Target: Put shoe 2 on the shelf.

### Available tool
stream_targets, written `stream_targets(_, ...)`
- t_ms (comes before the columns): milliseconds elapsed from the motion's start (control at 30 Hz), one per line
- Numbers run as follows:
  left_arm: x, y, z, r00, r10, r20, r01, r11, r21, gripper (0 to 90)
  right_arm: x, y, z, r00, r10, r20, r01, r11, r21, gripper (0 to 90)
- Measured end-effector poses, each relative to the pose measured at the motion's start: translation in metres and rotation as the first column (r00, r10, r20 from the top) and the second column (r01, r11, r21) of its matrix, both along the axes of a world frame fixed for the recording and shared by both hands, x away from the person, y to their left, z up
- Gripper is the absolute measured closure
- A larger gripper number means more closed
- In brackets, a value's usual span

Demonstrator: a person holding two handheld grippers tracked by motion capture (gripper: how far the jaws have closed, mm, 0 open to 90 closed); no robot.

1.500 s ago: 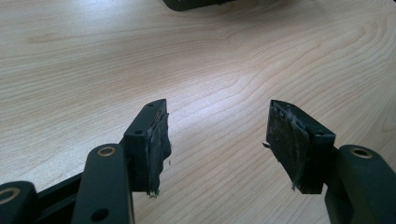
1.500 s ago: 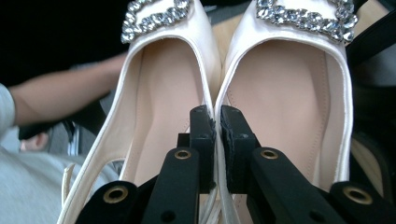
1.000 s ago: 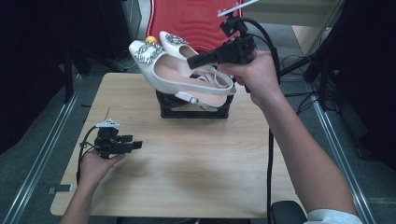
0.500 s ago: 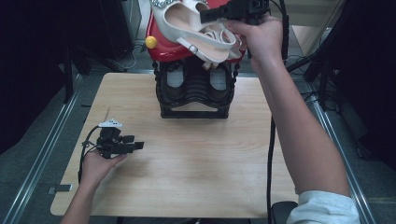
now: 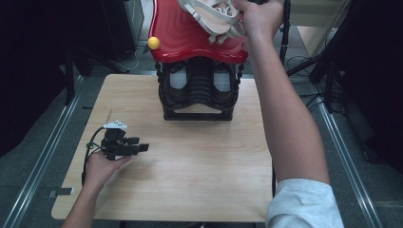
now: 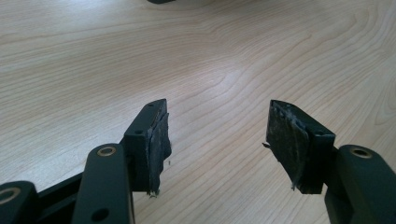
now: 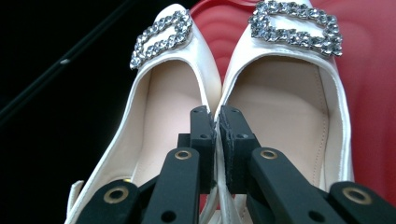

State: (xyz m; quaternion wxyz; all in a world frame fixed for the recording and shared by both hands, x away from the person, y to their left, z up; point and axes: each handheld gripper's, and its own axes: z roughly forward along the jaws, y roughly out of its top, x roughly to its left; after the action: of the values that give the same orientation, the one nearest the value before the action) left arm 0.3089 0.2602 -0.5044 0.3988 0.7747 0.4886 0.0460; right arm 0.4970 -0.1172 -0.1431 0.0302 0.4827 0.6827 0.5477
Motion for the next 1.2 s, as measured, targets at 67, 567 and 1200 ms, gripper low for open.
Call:
stream_targets(67, 0.0, -0.002, 0.0, 1.0, -0.005, 0.001, 0.005, 1.0, -0.003, 39.7, 0.006, 0.002, -0.002, 0.9992, -0.041, 0.0, 0.041, 0.9991, -0.01, 86.1)
stream_targets(567, 0.004, -0.006, 0.001, 0.9996, -0.028, 0.004, 0.028, 0.9995, -0.015, 39.8, 0.02, 0.044, -0.018, 0.978, -0.207, 0.028, 0.208, 0.9755, -0.072, 86.1)
stream_targets(1200, 0.006, -0.01, 0.0, 0.9993, -0.037, -0.003, 0.037, 0.9993, -0.003, 39.8, 0.012, 0.049, -0.037, 0.9754, -0.206, 0.078, 0.21, 0.9763, -0.052, 85.7)
